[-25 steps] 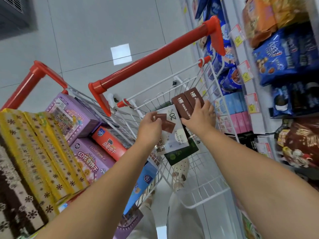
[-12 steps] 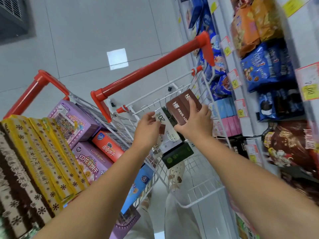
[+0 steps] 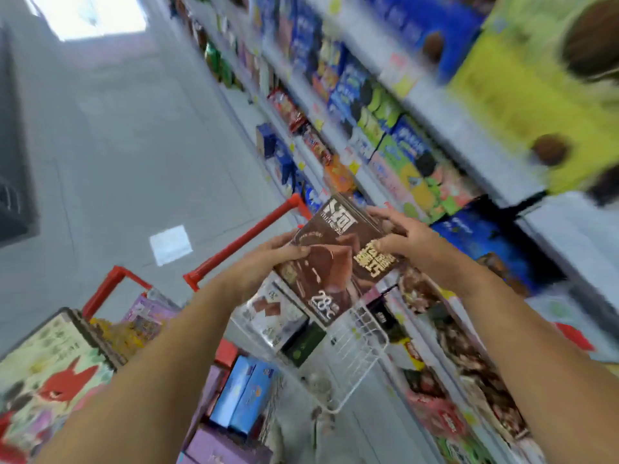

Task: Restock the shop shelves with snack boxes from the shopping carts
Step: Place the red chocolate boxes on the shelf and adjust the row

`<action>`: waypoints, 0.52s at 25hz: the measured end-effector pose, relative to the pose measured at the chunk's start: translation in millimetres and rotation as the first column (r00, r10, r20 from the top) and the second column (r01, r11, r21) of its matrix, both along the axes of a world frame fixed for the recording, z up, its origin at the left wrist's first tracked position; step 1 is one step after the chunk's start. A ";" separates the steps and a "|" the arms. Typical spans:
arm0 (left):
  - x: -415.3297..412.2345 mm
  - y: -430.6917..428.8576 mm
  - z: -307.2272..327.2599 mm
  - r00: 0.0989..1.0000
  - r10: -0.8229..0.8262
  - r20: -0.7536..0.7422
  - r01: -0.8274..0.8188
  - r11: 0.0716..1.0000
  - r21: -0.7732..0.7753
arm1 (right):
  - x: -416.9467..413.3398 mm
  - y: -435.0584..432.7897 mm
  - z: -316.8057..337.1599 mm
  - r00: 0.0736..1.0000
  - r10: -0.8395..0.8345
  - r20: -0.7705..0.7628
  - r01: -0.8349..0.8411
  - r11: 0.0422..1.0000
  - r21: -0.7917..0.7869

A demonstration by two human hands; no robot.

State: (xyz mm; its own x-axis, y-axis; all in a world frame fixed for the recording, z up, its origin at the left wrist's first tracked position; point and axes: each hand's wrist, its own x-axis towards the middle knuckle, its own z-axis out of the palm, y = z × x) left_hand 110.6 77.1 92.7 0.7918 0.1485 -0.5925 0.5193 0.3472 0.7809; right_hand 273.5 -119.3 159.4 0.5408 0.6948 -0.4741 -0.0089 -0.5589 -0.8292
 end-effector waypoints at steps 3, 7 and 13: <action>6.1 -15.3 82.5 0.957 -0.241 0.161 0.253 0.965 -0.063 | -17.7 -43.9 66.0 0.995 -0.085 -0.050 0.089 0.994 0.071; 6.8 -65.8 170.1 0.848 -0.457 0.269 0.473 0.881 0.005 | -51.1 -106.5 144.3 0.943 -0.319 -0.096 0.333 0.916 0.226; -4.9 -173.6 247.1 0.866 -0.341 0.365 0.352 0.935 0.038 | -112.8 -203.9 220.6 0.737 -0.673 0.071 0.598 0.696 0.397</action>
State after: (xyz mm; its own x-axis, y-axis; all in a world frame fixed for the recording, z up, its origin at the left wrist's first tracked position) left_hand 105.7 -96.5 339.9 0.9480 -0.1881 -0.2567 0.2957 0.2225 0.9290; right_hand 160.7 -323.2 380.1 0.9637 0.2388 -0.1196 -0.0782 -0.1757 -0.9813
